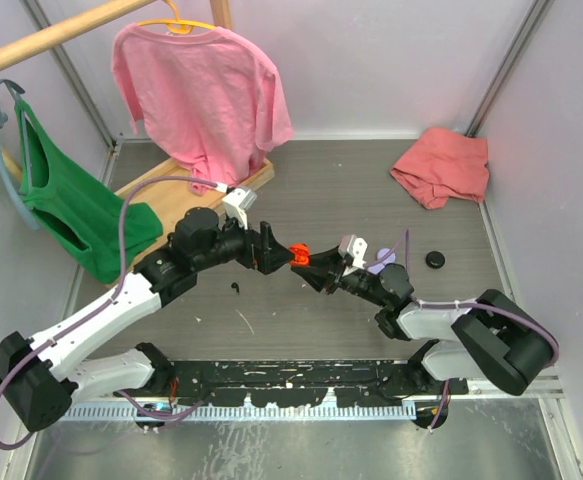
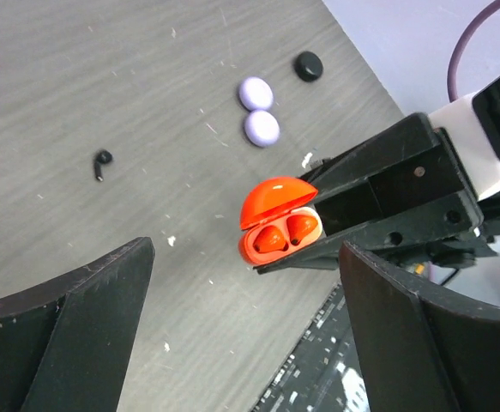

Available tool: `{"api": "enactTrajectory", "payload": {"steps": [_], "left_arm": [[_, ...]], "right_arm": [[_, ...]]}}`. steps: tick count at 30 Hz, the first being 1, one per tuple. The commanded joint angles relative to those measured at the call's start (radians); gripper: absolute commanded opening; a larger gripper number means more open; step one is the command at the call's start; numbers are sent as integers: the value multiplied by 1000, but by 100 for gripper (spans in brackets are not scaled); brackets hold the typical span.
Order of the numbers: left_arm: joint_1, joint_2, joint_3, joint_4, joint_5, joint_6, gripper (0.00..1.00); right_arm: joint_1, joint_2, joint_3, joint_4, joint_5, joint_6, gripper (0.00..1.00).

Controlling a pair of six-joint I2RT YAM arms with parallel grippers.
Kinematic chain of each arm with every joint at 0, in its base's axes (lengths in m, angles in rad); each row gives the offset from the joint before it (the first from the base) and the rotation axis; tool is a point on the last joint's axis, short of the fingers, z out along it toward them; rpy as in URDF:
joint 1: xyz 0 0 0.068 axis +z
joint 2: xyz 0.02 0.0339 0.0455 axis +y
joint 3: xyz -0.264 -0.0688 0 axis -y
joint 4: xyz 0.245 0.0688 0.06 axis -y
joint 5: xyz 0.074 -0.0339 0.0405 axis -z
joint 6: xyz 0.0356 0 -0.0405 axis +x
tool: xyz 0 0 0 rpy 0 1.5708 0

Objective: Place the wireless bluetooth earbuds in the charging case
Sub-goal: Place the earbud in the charging case, then close the charging case.

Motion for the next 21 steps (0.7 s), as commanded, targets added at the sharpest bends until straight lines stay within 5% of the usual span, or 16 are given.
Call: {"api": "enactTrajectory", "payload": {"steps": [1, 15, 21], "left_arm": [[56, -16, -32, 64, 198, -139, 92], [76, 26, -81, 286, 389, -343, 93], [76, 46, -105, 384, 432, -405, 86]], "right_arm": [[0, -62, 38, 5, -44, 46, 1], [0, -49, 118, 51, -192, 218, 1], [0, 0, 118, 139, -199, 285, 1]]}}
